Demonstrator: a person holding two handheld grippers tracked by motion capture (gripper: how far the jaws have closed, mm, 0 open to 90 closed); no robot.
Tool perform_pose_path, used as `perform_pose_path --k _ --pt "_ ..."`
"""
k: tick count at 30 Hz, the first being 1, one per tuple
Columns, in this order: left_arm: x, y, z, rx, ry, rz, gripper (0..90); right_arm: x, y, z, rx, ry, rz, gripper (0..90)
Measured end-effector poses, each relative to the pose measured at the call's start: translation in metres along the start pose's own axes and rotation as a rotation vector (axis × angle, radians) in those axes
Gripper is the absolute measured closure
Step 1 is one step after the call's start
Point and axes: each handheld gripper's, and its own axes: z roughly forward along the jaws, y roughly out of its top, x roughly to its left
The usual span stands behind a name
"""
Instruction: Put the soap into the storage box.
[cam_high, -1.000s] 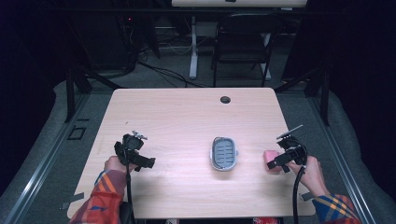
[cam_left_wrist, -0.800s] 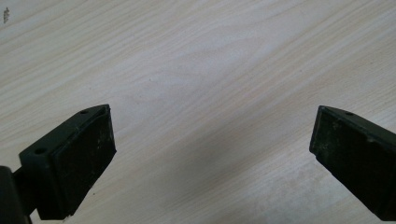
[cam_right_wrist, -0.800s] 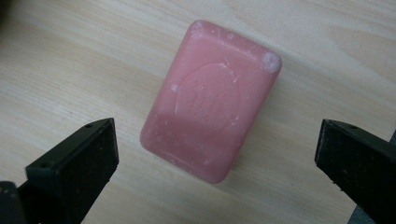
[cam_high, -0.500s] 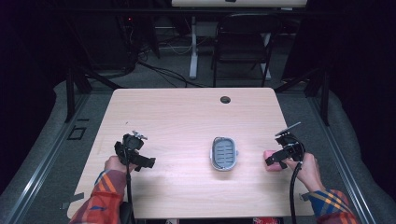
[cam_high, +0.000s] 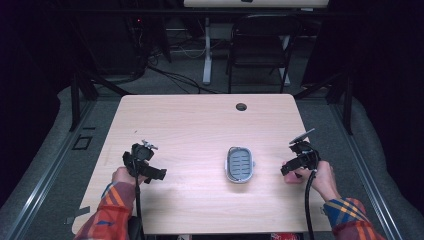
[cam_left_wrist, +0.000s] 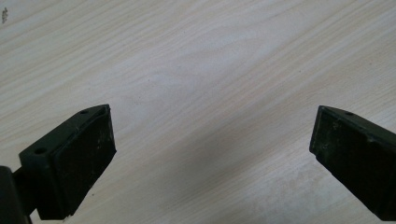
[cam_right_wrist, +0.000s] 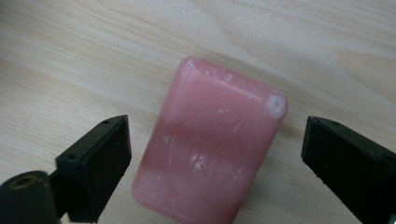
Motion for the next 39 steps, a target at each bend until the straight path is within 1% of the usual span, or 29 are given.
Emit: perform_pose_path --k 1,2,3,4,5,6,7,8,9,14,17,19,20,21,25,26,27,32,34,35,36,38,39 --pt "0.000 0.000 0.000 0.000 0.000 0.000 0.1 -0.001 0.001 -0.001 0.013 0.003 -0.019 12.6" --pt "0.000 0.000 0.000 0.000 0.000 -0.001 0.1 -0.001 0.001 -0.001 0.023 0.005 -0.022 15.5" --pt "0.000 0.000 0.000 0.003 0.000 -0.001 0.1 0.000 0.002 0.000 0.023 0.002 -0.017 14.2" --pt "0.000 0.000 0.000 0.002 0.001 0.000 0.1 0.000 0.003 0.000 0.029 -0.001 -0.019 18.0" --pt "0.000 0.000 0.000 0.002 0.001 0.000 0.1 0.000 0.003 0.001 0.034 0.002 -0.020 20.0" --pt "0.000 0.000 0.000 0.002 0.001 0.000 0.1 0.001 0.003 0.002 0.024 0.004 -0.009 21.0" --pt "0.000 0.000 0.001 0.000 0.003 0.001 0.1 0.001 0.003 0.002 0.024 0.003 -0.009 21.9" --pt "0.000 0.000 0.001 0.000 0.003 0.001 0.1 0.000 0.004 0.002 0.041 0.007 -0.019 23.3" --pt "0.000 0.000 0.001 0.000 0.003 0.001 0.1 0.000 0.004 0.001 0.046 0.006 -0.020 24.3" --pt "0.000 0.000 0.000 0.003 0.004 0.002 0.1 -0.001 0.003 0.002 0.047 0.005 -0.010 30.6" --pt "0.000 0.000 0.001 0.004 0.006 0.002 0.1 -0.001 0.003 0.002 0.061 -0.002 -0.009 34.4" --pt "-0.001 0.000 0.001 0.004 0.007 0.002 0.1 -0.001 0.003 0.003 0.058 0.001 -0.005 34.8" --pt "0.000 0.000 0.001 0.004 0.007 0.004 0.1 -0.002 0.004 0.002 0.072 -0.003 -0.011 35.5" --pt "0.000 0.000 0.001 0.006 0.006 0.003 0.1 -0.002 0.004 0.003 0.073 -0.003 -0.010 35.8" --pt "0.000 0.000 0.001 0.006 0.007 0.002 0.1 -0.002 0.003 0.004 0.068 -0.002 -0.016 36.2" --pt "0.000 0.000 0.001 0.006 0.007 0.003 0.1 -0.001 0.003 0.004 0.055 -0.002 -0.005 36.2" --pt "0.000 0.000 0.001 0.005 0.007 0.002 0.1 -0.002 0.003 0.004 0.070 -0.003 -0.021 36.2" --pt "0.000 0.000 0.000 0.006 0.007 0.003 0.1 -0.002 0.003 0.004 0.062 -0.006 -0.025 36.4" --pt "0.000 0.000 0.000 0.006 0.006 0.002 0.1 -0.003 0.003 0.004 0.061 0.001 -0.016 36.5" --pt "0.000 0.000 0.000 0.006 0.006 0.002 0.1 -0.005 0.003 0.003 0.077 0.004 -0.017 36.6" --pt "0.000 0.000 0.000 0.005 0.006 0.002 0.1 -0.005 0.002 0.003 0.063 0.008 -0.007 36.6" --pt "0.000 0.000 0.001 0.003 0.006 0.002 0.1 -0.008 0.002 0.002 0.066 0.009 -0.010 36.6" --pt "0.000 0.000 0.001 0.005 0.007 0.003 0.1 -0.010 0.002 0.000 0.069 0.017 -0.017 36.6"
